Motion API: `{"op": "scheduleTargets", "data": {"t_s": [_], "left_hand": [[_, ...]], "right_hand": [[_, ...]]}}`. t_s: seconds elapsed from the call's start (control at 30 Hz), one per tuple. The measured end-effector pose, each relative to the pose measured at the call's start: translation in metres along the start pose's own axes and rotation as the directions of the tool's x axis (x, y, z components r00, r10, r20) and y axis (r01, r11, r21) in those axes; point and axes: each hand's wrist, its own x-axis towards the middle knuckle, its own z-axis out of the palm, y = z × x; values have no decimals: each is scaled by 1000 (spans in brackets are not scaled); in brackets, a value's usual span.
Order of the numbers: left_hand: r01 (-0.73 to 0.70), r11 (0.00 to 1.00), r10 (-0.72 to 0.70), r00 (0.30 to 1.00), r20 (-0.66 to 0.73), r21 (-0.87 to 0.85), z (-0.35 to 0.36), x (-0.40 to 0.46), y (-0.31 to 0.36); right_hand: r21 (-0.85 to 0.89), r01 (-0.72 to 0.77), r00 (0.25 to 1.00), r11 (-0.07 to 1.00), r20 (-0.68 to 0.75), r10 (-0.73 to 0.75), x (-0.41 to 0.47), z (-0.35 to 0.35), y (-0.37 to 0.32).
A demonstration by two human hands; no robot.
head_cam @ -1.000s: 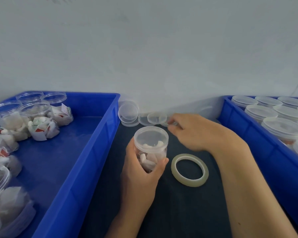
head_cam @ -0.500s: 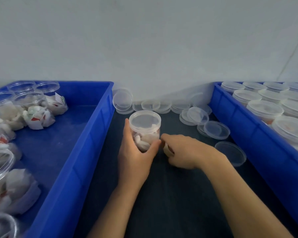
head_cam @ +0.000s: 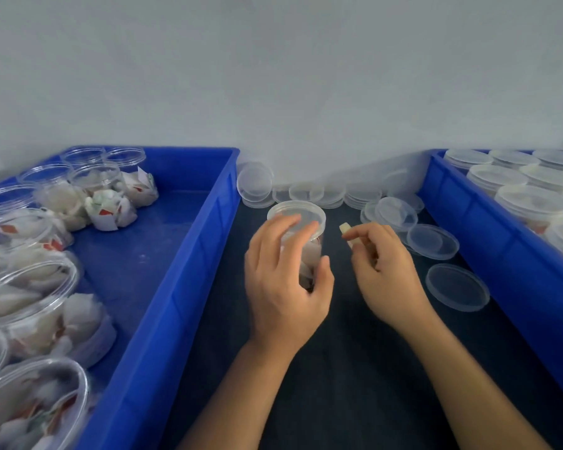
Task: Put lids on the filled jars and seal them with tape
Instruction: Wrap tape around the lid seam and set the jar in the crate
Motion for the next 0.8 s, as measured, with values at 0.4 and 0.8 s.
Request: {"op": "scheduleTargets", "data": {"t_s": [0.4,0.8], "left_hand": [[-32,996,31,999,18,87,1,1,4],[146,989,-146,989,1,-23,1,4,2]], "right_hand": [[213,170,985,962,-77,-157,-3,1,-24],[21,392,920,920,-8,-392,-6,3,-20]]}}
